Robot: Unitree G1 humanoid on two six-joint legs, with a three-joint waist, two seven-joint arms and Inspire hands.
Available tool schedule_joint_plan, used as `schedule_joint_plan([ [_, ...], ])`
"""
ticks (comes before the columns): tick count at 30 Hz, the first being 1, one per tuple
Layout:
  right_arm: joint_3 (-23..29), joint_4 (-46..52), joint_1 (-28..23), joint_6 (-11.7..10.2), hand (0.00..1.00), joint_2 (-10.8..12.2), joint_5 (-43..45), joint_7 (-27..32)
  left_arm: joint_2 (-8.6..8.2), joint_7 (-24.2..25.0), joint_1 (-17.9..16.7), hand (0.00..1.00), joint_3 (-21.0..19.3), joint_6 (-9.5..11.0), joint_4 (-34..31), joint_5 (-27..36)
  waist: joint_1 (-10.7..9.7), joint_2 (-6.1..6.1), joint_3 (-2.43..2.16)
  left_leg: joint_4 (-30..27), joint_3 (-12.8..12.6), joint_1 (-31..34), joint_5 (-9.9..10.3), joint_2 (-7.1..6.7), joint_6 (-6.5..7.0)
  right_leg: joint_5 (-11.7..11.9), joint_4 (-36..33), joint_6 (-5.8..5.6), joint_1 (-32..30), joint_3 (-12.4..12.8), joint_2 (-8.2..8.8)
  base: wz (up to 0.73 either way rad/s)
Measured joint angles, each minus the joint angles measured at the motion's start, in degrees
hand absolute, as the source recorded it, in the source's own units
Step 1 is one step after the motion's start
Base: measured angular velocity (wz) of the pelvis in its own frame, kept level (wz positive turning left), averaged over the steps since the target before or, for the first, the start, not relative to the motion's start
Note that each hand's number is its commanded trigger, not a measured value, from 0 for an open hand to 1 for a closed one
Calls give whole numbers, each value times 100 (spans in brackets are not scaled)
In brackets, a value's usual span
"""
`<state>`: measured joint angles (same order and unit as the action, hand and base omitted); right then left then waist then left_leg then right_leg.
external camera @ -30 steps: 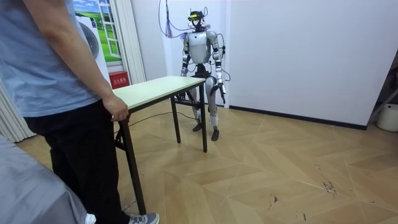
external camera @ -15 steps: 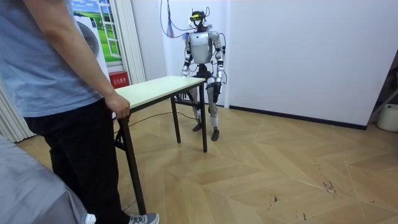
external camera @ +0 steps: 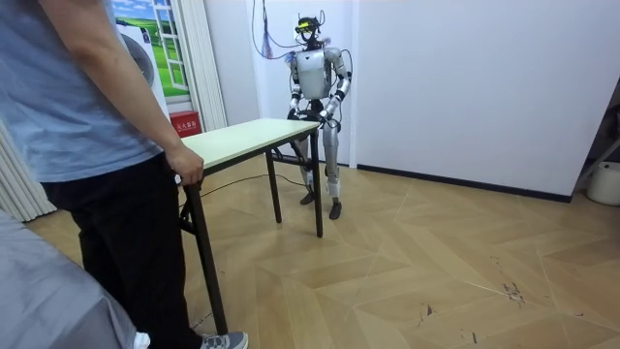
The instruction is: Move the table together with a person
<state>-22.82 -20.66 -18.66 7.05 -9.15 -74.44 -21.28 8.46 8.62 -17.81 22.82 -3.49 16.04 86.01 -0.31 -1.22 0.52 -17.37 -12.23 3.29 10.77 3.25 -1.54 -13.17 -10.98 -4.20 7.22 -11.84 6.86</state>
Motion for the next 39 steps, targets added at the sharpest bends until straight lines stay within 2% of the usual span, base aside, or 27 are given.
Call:
schedule_joint_plan([
  [2, -71, 108, 4, 1, 0, -120, 5, 0, 7, 0, 68, 0, 8, -4, -54, 7, 0, -8, 14, 2, 12, 0, -3, 0, 4, 0, -41, 0, -20, 1, 0, 0],
  [6, -92, 166, 217, -6, 0, -198, -253, 10, 19, -6, 325, 0, 40, 9, -103, 141, -36, 29, 43, 3, 31, 1, -8, -1, 12, 0, -75, 0, -34, -10, 0, 0],
  [10, -53, 361, 251, 0, 0, -208, -403, 100, 76, -6, 478, 0, 24, -5, -147, 190, -77, 40, 37, 5, 31, -13, -8, -2, 12, 0, -76, 0, -20, -39, 0, 0],
  [15, -67, 539, 268, 58, 0, -303, -453, 121, 193, -12, 670, 0, -36, -117, -153, 222, -71, 52, 45, 25, 12, -95, -8, -2, 11, 0, -76, 0, 29, -29, 3, -3],
  [21, 2, 566, 371, 60, 0, -316, -396, 107, 227, -157, 687, 0, -95, -142, -268, 223, -76, 49, 43, 21, 11, -97, -8, 3, 11, 1, -69, 1, 30, -55, 4, 0],
  [25, 175, 564, 414, 65, 0, -268, -416, 65, 228, -273, 687, 0, -288, -190, -265, 217, -56, 60, 50, 25, 15, -142, -8, 3, 12, 4, -68, 5, 56, -51, 4, -3],
  [31, 268, 407, 539, 60, 0, -179, -649, 133, 234, -561, 691, 0, -538, -237, -243, 209, 112, 90, 70, 116, 49, -300, -17, -2, -1, 23, -69, 29, 131, -60, -1, -10],
  [34, 300, 40, 842, 81, 0, -150, -652, 229, 222, -691, 780, 0, -803, -244, -21, 201, 122, 96, 74, 106, 95, -295, -23, -2, -4, 27, -69, 33, 151, -160, -2, 7],
  [35, 360, 0, 941, 171, 0, -140, -660, 349, 221, -742, 873, 0, -921, -251, 204, 203, 149, 90, 71, 99, 116, -277, -25, -2, -6, 30, -69, 36, 149, -247, 0, 7],
  [39, 417, -120, 1210, 286, 0, -150, -678, 638, 192, -947, 959, 0, -1039, -463, 333, 219, 232, 82, 64, 94, 134, -261, -27, -1, -8, 33, -68, 37, 139, -301, -1, 2],
])
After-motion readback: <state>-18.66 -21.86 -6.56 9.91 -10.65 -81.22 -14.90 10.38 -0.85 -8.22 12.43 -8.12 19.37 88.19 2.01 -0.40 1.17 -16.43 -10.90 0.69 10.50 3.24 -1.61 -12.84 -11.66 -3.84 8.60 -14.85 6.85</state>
